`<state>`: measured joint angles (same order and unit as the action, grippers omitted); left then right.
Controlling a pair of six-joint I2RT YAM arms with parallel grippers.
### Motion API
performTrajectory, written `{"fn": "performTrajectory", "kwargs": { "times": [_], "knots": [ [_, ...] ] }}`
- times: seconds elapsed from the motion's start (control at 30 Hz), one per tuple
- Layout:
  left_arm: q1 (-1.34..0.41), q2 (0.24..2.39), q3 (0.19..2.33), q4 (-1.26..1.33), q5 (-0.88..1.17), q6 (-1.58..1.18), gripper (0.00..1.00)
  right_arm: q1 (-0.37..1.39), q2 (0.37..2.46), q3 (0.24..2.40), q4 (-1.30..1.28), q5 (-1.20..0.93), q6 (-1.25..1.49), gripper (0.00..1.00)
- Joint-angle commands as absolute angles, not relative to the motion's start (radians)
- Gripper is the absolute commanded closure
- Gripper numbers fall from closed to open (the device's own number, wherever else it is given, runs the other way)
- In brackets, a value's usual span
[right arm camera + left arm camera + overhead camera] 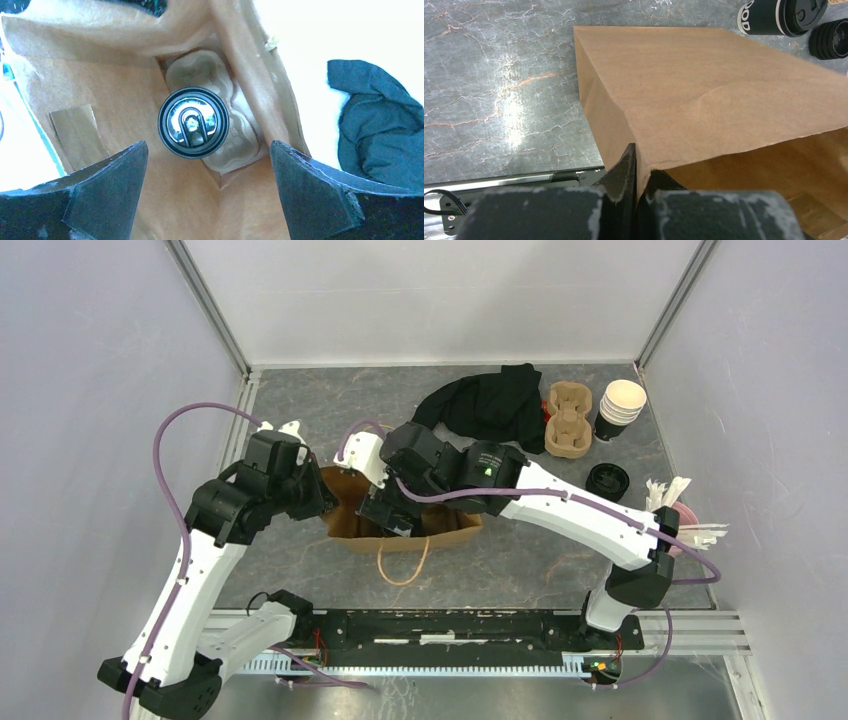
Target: Pack the takeout coffee
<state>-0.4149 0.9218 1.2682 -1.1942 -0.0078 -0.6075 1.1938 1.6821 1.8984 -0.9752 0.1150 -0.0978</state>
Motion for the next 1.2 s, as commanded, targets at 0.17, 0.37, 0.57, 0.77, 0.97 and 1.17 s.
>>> {"fn": "performTrajectory", "kwargs": {
  "times": [0.17, 0.37, 0.57, 0.77, 0.97, 1.17],
  "knots": [
    [-0.416, 0.925, 1.310, -1.178, -0.005, -0.607, 0.95, 1.246, 1.654, 1.912, -0.967, 0.250, -0.028, 0.02],
    [-0.417, 0.917, 1.288, -1.186, -0.030, -0.628, 0.95, 1.250, 1.557, 1.887, -0.883, 0.296, 0.126, 0.02],
    [-0.416, 0.920, 1.284, -1.184, -0.036, -0.646, 0.97, 1.251, 1.525, 1.909, -0.895, 0.276, 0.203, 0.02],
    [-0.416, 0.921, 1.302, -1.192, -0.042, -0.646, 0.97, 1.250, 1.506, 1.950, -0.960, 0.400, 0.314, 0.02],
    [-0.417, 0.907, 1.293, -1.200, -0.035, -0.646, 0.96, 1.250, 1.404, 2.004, -0.996, 0.620, 0.475, 0.02],
    [-0.417, 0.908, 1.304, -1.206, -0.035, -0.646, 0.90, 1.249, 1.150, 1.744, -1.065, 0.770, 0.575, 0.02]
  ]
}}
